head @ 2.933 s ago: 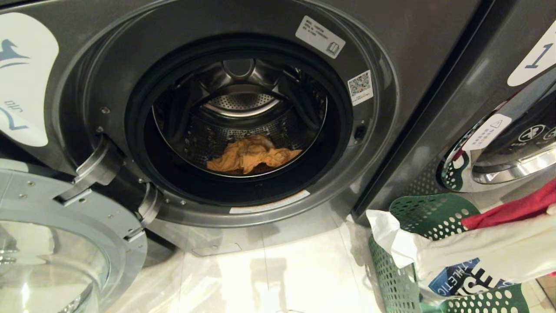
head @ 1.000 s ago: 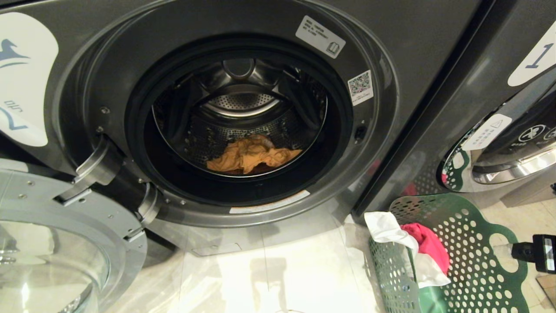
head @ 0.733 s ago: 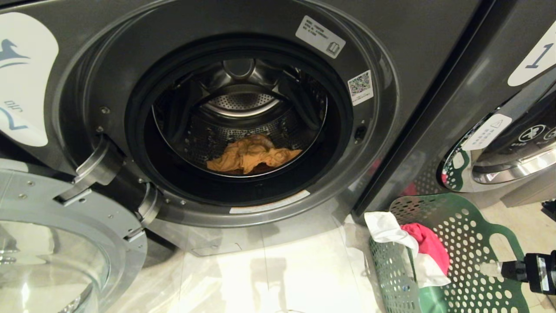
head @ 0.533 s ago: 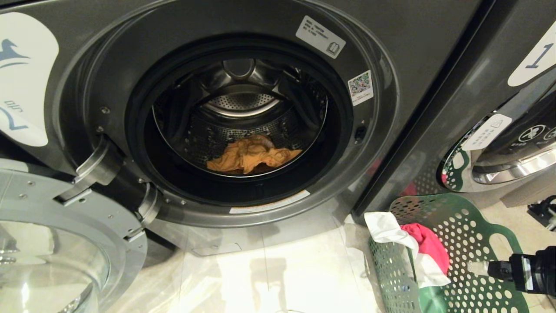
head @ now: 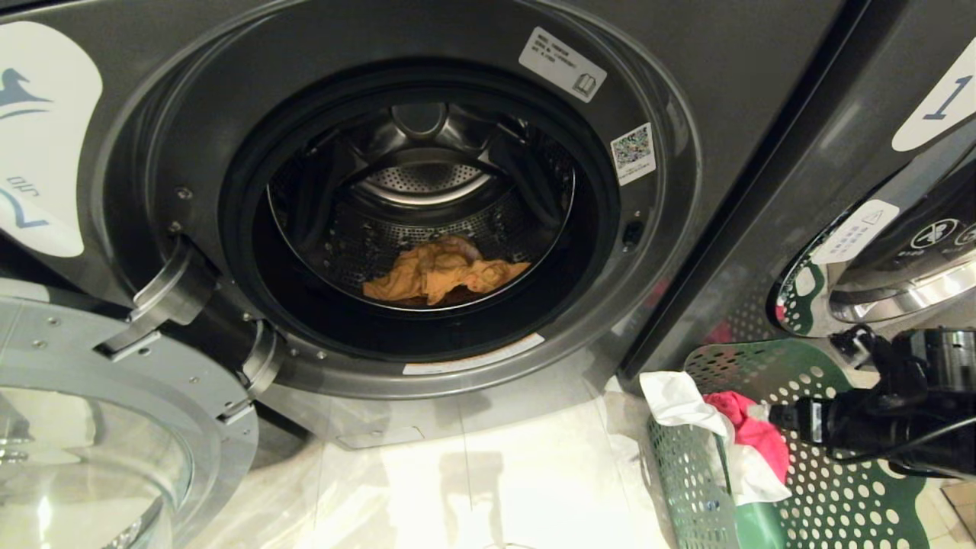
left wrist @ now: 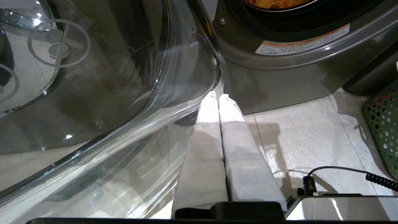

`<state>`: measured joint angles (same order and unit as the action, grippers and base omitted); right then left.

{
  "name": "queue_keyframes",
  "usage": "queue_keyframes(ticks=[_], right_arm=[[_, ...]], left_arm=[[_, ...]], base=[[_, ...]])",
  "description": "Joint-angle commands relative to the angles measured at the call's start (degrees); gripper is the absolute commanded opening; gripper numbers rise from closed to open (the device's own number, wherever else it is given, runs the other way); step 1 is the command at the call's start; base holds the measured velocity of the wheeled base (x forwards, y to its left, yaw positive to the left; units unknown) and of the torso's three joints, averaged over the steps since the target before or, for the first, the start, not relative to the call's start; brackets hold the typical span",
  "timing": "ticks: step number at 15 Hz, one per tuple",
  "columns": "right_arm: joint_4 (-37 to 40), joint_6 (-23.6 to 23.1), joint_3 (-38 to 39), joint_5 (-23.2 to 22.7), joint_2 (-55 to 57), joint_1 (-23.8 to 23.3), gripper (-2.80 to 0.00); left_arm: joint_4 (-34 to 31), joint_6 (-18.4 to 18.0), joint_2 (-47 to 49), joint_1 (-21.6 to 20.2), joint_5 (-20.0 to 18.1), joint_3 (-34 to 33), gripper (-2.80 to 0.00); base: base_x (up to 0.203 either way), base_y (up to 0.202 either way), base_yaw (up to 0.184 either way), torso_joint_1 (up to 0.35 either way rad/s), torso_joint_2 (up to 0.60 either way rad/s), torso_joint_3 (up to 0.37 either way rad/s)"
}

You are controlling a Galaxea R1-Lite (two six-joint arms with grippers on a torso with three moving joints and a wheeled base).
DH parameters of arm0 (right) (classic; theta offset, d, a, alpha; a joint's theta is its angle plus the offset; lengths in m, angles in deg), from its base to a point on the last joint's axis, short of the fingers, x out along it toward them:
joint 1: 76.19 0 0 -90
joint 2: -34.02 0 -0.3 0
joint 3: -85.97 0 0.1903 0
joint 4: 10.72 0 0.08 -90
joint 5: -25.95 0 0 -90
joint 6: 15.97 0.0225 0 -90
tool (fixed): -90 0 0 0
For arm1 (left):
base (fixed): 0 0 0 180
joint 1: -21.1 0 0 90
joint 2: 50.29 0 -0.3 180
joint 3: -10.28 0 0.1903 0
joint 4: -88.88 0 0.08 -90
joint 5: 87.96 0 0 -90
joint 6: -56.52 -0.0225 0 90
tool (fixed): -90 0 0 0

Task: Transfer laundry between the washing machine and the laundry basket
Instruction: Pick a cloth and place it into the basket

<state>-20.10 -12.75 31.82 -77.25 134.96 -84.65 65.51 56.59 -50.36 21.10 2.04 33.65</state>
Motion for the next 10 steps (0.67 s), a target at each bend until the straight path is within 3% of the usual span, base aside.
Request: queue_keyframes(ticks=[1, 4, 10], right_arm=[[-1.86, 0.86, -2.54, -0.4, 6.94, 1.48, 0.0], [-4.99, 3.85, -6.41, -0.9, 11.64, 3.5, 0.0], [-4.95, 4.16, -8.1, -4.21, 12.15, 4.75, 0.0]], left_arm=[[0.0, 0.01, 0.07, 0.0, 0.0, 0.0, -2.8], [0.0, 0.01, 0.07, 0.0, 0.0, 0.0, -2.8], [0.0, 0.01, 0.07, 0.0, 0.0, 0.01, -2.8]], base=[[0.0, 0.0, 0.0, 0.0, 0.0, 0.0], [0.0, 0.0, 0.0, 0.0, 0.0, 0.0], [0.0, 0.0, 0.0, 0.0, 0.0, 0.0]])
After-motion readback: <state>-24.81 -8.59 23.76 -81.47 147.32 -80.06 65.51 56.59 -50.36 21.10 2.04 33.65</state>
